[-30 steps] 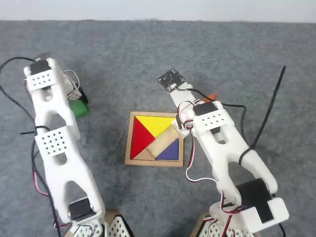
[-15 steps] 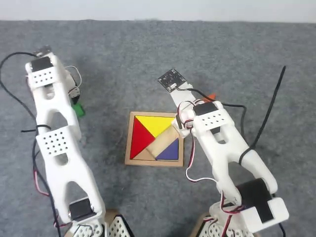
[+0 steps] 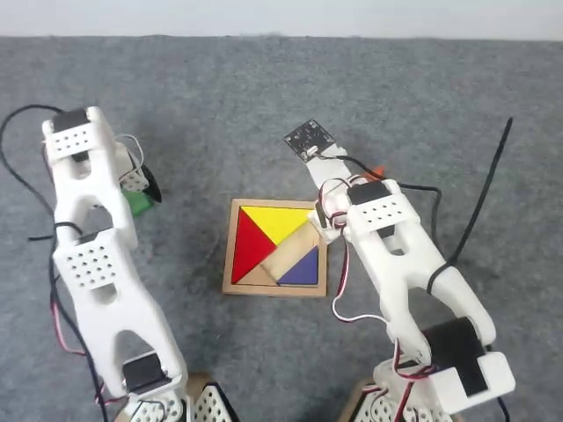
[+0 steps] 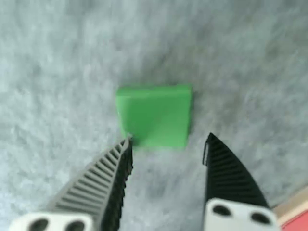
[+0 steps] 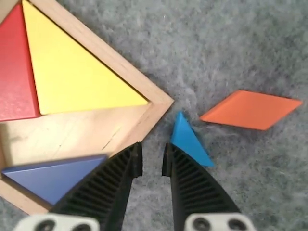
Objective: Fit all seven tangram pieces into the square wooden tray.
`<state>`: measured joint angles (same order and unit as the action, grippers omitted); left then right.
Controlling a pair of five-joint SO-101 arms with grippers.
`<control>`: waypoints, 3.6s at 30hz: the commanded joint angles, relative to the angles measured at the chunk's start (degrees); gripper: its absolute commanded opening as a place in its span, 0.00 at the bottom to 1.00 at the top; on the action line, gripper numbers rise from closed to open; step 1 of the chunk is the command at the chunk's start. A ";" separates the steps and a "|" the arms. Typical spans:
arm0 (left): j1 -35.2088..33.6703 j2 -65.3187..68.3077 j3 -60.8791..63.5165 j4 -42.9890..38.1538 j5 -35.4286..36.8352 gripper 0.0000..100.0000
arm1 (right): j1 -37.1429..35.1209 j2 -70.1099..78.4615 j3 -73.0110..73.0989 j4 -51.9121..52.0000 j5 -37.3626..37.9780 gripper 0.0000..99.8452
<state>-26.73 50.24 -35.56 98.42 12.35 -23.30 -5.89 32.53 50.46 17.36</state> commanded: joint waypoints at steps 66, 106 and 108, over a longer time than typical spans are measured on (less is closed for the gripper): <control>-3.96 11.96 -18.33 -9.05 -38.07 0.24 | 0.84 -0.57 -0.26 -2.86 1.32 0.09; 1.85 -5.89 1.63 0.97 -45.89 0.01 | 0.84 -0.66 -0.18 -2.59 1.23 0.09; 1.85 -8.62 5.23 -0.88 -45.80 0.01 | 0.84 -0.75 -0.18 -2.51 1.23 0.09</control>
<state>-25.32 48.75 -34.86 98.68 -32.66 -23.30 -5.89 32.70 48.88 17.98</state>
